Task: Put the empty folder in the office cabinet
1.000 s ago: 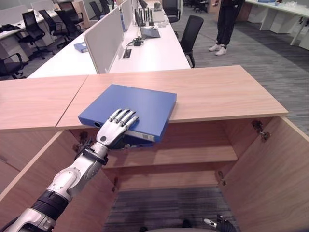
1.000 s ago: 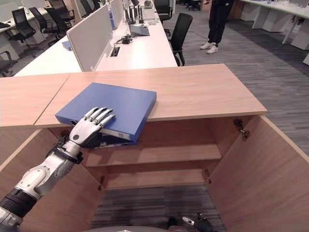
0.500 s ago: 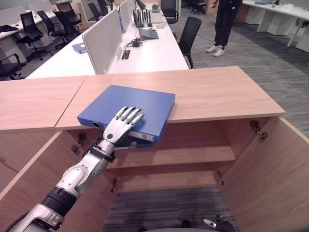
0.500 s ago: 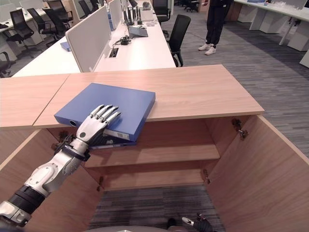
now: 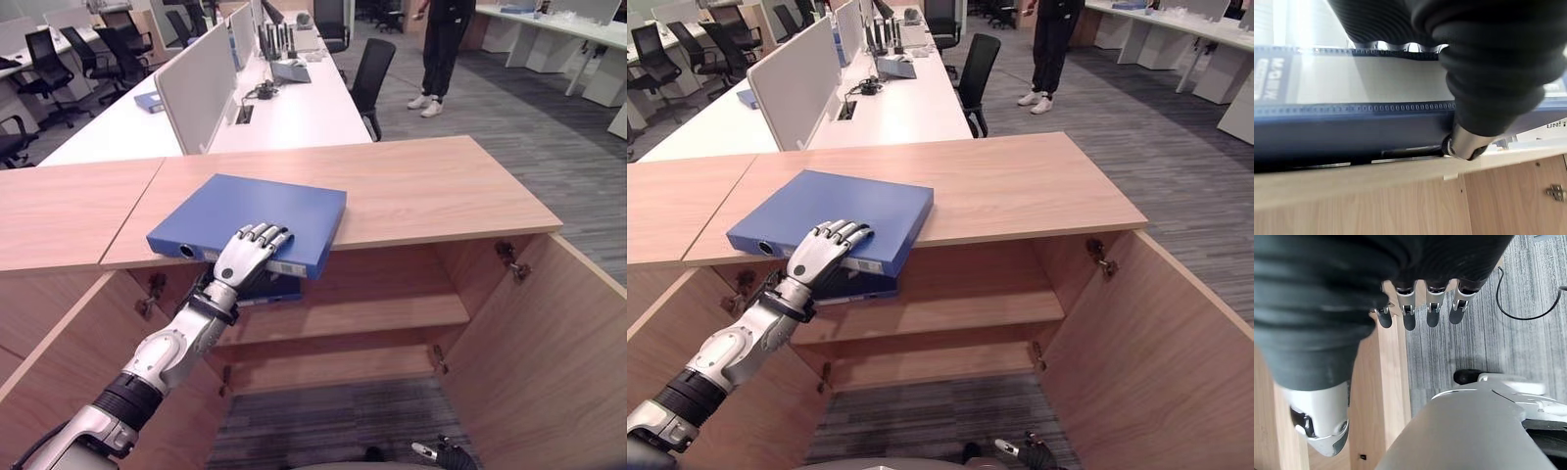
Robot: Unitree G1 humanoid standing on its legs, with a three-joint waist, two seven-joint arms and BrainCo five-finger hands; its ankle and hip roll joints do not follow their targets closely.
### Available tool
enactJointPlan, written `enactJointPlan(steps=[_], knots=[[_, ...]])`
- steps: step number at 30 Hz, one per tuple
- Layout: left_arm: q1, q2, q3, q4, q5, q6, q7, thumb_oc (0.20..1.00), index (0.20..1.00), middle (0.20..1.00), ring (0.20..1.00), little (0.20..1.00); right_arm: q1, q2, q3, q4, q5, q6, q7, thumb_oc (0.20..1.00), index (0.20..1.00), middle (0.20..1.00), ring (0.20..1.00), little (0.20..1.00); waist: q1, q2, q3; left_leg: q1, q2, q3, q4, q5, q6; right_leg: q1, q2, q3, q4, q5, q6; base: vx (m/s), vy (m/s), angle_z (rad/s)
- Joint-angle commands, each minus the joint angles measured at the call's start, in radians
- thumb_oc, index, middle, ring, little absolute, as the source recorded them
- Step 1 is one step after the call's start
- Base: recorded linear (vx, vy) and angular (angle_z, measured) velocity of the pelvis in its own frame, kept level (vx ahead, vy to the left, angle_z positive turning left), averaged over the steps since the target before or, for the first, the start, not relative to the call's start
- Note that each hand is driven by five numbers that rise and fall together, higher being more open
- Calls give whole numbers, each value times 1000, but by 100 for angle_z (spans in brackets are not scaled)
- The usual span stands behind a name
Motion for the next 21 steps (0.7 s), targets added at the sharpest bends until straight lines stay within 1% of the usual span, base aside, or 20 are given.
enactJointPlan(steps=[1,3,4,5,6,8,9,10,11,12,15,18,19,20,21], knots=[[-92,-14,16,51,-17,3,-33,200,200,200,200,200,-80,5,9,30,18,-8,-12,1000,1000,1000,1000,1000,-1,-4,65,30,66,33,13,-69,-81,117,-43,-20,7,-188,73,0,0,0],[-92,-17,21,51,-22,5,-31,200,200,200,200,200,-79,6,9,29,18,-8,-13,1000,1000,1000,1000,1000,-1,-5,65,30,66,31,13,-69,-81,118,-42,-21,7,-189,72,9,-2,1],[-92,-17,21,51,-22,5,-31,200,200,200,200,200,-80,6,9,29,18,-8,-13,1000,1000,1000,1000,1000,-1,-5,67,26,66,31,13,-57,-80,114,-42,-22,7,-178,71,0,0,0],[-93,-18,22,51,-25,5,-30,200,200,200,200,200,-79,6,10,30,17,-9,-13,1000,1000,1000,1000,1000,-1,-5,67,26,66,30,13,-57,-80,114,-41,-22,7,-179,71,0,0,0],[-91,-19,23,51,-29,4,-30,200,200,200,200,200,-80,6,11,31,16,-8,-13,1000,1000,1000,1000,1000,0,-5,64,31,66,27,13,-69,-81,120,-42,-21,7,-190,72,59,4,3],[-89,-18,26,50,-31,4,-29,200,200,200,200,200,-80,7,12,31,17,-8,-12,1000,1000,1000,1000,1000,2,-5,63,34,66,25,13,-70,-81,123,-40,-21,7,-191,70,16,0,3],[-90,-16,29,48,-30,5,-29,200,200,200,200,200,-80,7,12,27,18,-8,-12,1000,1000,1000,1000,1000,2,-6,65,28,66,25,13,-57,-80,118,-40,-21,7,-181,68,0,0,0],[-89,-16,29,48,-30,5,-30,200,200,200,200,200,-80,7,12,28,18,-7,-12,1000,1000,1000,1000,1000,2,-6,62,34,66,24,13,-70,-82,123,-40,-21,7,-192,70,0,0,0],[-88,-15,31,46,-31,5,-30,200,200,200,200,200,-79,7,12,26,18,-7,-12,1000,1000,1000,1000,1000,2,-6,62,35,66,22,13,-70,-82,125,-40,-22,7,-193,69,0,0,0],[-89,-15,35,42,-33,4,-28,200,200,200,200,200,-79,7,11,26,18,-7,-13,1000,1000,1000,1000,1000,2,-6,64,29,65,22,13,-57,-80,120,-40,-23,7,-182,68,-35,2,1],[-100,-11,51,24,-46,5,-26,200,200,200,200,200,-78,6,7,25,18,-8,-13,1000,1000,1000,1000,1000,1,-5,61,36,63,19,13,-69,-81,131,-43,-24,7,-195,68,25,4,3],[-126,-1,93,-19,-82,5,-13,200,200,200,200,200,-82,7,5,28,15,-6,-17,1000,1000,1000,1000,1000,4,-3,56,37,60,18,13,-69,-81,134,-46,-30,7,-196,68,-21,2,5],[-131,1,107,-34,-96,4,-11,200,200,200,200,200,-85,8,4,28,14,-6,-19,1000,1000,1000,1000,1000,5,-3,58,33,59,18,13,-58,-79,130,-46,-31,7,-185,67,-54,-4,4],[-147,6,149,-76,-139,1,-1,200,200,200,200,200,-90,10,6,26,12,-5,-18,1000,1000,1000,1000,1000,9,-4,55,33,57,16,13,-57,-78,132,-48,-34,7,-183,67,0,0,0],[-145,7,151,-79,-140,1,-3,200,200,200,200,200,-90,10,6,26,12,-5,-18,1000,1000,1000,1000,1000,8,-4,53,37,57,15,13,-69,-79,136,-48,-33,7,-194,68,0,0,0]])
